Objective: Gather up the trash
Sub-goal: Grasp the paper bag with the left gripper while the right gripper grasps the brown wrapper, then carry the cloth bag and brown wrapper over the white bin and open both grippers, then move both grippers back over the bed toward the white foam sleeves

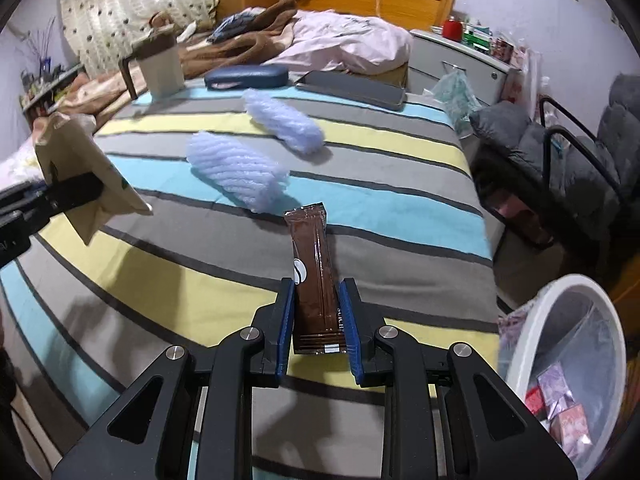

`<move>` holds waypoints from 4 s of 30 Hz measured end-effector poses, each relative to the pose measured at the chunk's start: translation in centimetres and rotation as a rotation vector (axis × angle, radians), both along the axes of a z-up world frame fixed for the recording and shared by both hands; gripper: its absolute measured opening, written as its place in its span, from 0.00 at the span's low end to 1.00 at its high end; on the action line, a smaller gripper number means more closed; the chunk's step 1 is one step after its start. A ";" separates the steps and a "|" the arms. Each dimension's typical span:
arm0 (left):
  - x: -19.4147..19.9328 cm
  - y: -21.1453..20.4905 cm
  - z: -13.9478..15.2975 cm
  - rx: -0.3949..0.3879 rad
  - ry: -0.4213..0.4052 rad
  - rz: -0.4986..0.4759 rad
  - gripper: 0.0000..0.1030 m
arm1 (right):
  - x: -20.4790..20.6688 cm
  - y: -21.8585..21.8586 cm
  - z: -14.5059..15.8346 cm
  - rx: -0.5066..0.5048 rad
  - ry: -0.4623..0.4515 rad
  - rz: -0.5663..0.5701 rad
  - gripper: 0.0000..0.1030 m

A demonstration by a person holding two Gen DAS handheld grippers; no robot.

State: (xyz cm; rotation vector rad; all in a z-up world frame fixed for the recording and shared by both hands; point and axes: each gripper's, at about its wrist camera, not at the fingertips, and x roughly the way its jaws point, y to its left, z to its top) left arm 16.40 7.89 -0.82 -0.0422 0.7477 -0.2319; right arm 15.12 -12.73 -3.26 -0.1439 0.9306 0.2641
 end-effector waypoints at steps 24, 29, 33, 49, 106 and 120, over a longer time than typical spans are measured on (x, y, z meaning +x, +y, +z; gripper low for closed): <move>-2.5 -9.8 1.8 0.015 -0.036 -0.160 0.21 | -4.8 -7.3 3.3 0.113 -0.144 -0.182 0.25; -2.8 -12.8 2.0 0.020 -0.041 -0.217 0.21 | -6.0 -9.6 3.5 0.114 -0.158 -0.246 0.25; -3.2 -15.4 2.1 0.022 -0.043 -0.268 0.21 | -6.8 -11.7 3.8 0.109 -0.177 -0.303 0.25; -3.8 -25.3 1.8 0.029 -0.030 -0.447 0.22 | -9.1 -18.4 3.1 0.095 -0.170 -0.480 0.25; -1.7 -17.8 0.8 0.031 -0.015 -0.209 0.66 | -7.2 -16.1 2.3 0.091 -0.158 -0.451 0.55; 2.6 -8.9 -1.7 0.091 0.023 0.048 0.68 | -3.3 -10.7 2.4 0.093 -0.164 -0.295 0.55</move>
